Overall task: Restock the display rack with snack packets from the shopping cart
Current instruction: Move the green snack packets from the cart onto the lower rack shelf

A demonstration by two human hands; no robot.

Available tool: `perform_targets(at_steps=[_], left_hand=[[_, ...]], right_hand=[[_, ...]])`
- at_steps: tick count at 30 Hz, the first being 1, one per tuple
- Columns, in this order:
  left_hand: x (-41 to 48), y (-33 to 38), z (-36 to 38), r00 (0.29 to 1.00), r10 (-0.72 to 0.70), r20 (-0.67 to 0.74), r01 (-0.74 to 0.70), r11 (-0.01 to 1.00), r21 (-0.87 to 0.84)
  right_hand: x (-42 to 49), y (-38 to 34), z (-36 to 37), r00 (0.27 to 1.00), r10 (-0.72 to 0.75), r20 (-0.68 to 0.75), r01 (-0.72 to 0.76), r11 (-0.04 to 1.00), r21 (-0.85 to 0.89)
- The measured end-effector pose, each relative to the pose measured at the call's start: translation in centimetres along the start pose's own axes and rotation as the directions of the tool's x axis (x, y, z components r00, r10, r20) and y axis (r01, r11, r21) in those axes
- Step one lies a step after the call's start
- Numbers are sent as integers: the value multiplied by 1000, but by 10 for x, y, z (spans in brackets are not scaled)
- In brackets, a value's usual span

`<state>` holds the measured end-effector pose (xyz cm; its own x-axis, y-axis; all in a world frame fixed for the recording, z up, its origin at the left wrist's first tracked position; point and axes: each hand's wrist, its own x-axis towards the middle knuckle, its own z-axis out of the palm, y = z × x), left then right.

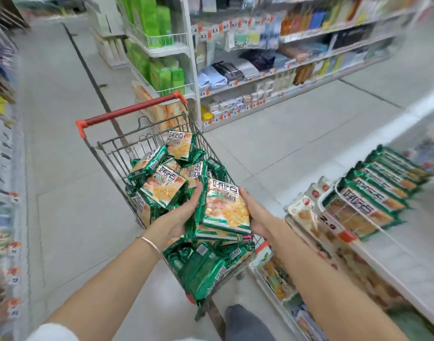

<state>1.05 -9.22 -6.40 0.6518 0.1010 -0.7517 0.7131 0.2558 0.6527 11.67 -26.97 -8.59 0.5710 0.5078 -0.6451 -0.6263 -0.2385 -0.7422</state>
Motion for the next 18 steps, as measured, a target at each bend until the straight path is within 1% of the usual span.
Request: perform_targets(at_steps=[2, 3, 5, 7, 10, 14, 17, 18], left_hand=[[2, 4, 7, 997, 24, 78, -30, 997, 76], [5, 7, 13, 995, 37, 94, -49, 990, 131], [8, 17, 33, 990, 36, 139, -62, 981, 186], [-4, 30, 66, 979, 59, 195, -102, 971, 215], [-14, 50, 122, 958, 60, 280, -151, 936, 317], [-26, 71, 195, 899, 112, 423, -307, 850, 428], [-40, 81, 254, 839, 112, 533, -429, 738, 520], [-39, 84, 274, 826, 139, 546, -474, 697, 538]], right_hand=[[-20, 7, -1, 998, 1, -70, -1, 1000, -4], [-30, 10, -5, 996, -4, -85, 7, 999, 36], [-53, 15, -20, 993, -6, -115, 20, 993, 120], [-77, 16, -45, 991, -24, -133, 49, 982, 184], [-123, 12, -81, 982, -67, -175, 107, 968, 228], [-176, 9, -130, 940, -148, -307, 224, 948, 227], [-217, 11, -172, 895, -214, -392, 309, 930, 199], [-229, 11, -187, 883, -221, -414, 328, 921, 208]])
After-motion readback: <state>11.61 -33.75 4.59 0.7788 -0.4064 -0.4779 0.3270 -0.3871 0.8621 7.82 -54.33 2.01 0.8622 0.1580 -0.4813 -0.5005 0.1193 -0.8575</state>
